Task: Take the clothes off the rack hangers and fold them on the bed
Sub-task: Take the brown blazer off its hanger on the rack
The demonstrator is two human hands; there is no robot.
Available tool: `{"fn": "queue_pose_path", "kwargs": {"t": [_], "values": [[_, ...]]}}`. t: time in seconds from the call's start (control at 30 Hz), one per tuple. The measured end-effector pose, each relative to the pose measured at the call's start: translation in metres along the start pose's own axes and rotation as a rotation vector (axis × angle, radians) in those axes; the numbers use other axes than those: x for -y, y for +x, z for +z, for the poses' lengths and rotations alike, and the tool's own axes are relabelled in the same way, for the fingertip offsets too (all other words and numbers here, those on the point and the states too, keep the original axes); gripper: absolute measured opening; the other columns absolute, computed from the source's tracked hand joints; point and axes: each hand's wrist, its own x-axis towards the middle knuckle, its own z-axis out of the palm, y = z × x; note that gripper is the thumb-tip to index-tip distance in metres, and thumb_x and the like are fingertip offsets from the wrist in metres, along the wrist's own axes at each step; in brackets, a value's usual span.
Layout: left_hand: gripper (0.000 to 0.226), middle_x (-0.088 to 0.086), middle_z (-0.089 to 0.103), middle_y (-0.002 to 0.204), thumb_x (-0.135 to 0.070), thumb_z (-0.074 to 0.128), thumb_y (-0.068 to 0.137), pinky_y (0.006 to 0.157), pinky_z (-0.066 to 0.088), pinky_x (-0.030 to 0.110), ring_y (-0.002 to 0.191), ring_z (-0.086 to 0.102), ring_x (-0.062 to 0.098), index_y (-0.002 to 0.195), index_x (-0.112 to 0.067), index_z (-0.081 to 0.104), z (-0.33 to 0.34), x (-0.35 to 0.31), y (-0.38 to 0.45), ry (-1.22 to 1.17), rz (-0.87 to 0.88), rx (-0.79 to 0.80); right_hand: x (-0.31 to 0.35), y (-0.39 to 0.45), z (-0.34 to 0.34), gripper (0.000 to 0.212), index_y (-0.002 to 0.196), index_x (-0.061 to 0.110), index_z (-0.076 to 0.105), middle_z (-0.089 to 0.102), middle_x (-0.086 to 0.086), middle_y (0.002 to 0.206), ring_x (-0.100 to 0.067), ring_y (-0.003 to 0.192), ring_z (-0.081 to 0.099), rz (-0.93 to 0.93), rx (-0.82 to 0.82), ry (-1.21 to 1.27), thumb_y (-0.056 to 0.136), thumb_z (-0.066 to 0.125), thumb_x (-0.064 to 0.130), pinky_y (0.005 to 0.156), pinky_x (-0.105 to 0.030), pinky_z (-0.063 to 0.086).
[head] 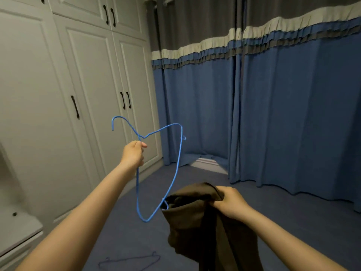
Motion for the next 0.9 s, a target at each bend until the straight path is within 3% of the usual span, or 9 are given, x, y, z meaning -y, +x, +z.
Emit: {"fn": "queue_pose_path", "kwargs": {"t": [0.2,0.3,0.43,0.5,0.57,0.9], "values": [[0.028,0.0,0.028,0.06,-0.005,0.03,0.093,0.033,0.017,0.01,0.029,0.025,0.0,0.073,-0.016,0.048,-0.054,0.048,-0.013,-0.186,0.016,-0.269,-0.015,0.028,0.017,0.009,0.089,0.02,0.067,0.067,0.003,0.084,-0.02,0.084,0.061,0.074,-0.078,-0.005,0.082,0.06,0.02,0.076,-0.033,0.051],[0.027,-0.002,0.033,0.054,-0.005,0.031,0.092,0.035,0.02,0.011,0.028,0.026,0.002,0.08,-0.011,0.054,-0.084,0.081,-0.006,-0.006,-0.021,-0.343,-0.018,0.039,0.029,0.006,0.087,0.023,0.066,0.067,0.001,0.085,-0.022,0.086,0.06,0.101,-0.105,0.03,0.083,0.062,0.023,0.076,-0.034,0.05],[0.025,0.007,0.045,0.06,-0.009,0.039,0.096,0.043,0.033,0.022,0.046,0.043,0.023,0.106,0.001,0.06,-0.109,0.152,0.006,0.396,-0.062,-0.208,-0.008,0.066,0.054,0.008,0.086,0.028,0.065,0.067,0.001,0.085,-0.023,0.085,0.06,0.11,-0.102,0.034,0.084,0.061,0.02,0.076,-0.036,0.051],[0.023,0.015,0.059,0.079,-0.012,0.049,0.094,0.06,0.043,0.032,0.072,0.059,0.035,0.113,-0.001,0.057,-0.12,0.185,0.011,0.547,-0.07,-0.136,0.001,0.085,0.073,0.014,0.081,0.033,0.062,0.067,0.002,0.084,-0.022,0.084,0.06,0.105,-0.089,0.043,0.084,0.062,0.019,0.077,-0.038,0.052],[0.025,0.018,0.066,0.099,-0.014,0.057,0.092,0.078,0.043,0.032,0.097,0.061,0.032,0.112,-0.002,0.061,-0.126,0.213,0.017,0.676,-0.067,-0.074,0.01,0.103,0.09,0.018,0.079,0.034,0.061,0.067,0.0,0.086,-0.023,0.085,0.06,0.108,-0.09,0.058,0.084,0.062,0.017,0.08,-0.039,0.052],[0.018,0.018,0.068,0.093,-0.016,0.063,0.089,0.079,0.04,0.029,0.097,0.06,0.031,0.093,-0.001,0.073,-0.173,0.335,0.123,0.741,-0.183,0.05,0.027,0.208,0.17,0.016,0.088,0.03,0.062,0.066,-0.002,0.091,-0.026,0.092,0.06,0.207,-0.107,0.125,0.084,0.066,0.015,0.084,-0.04,0.051]]}}
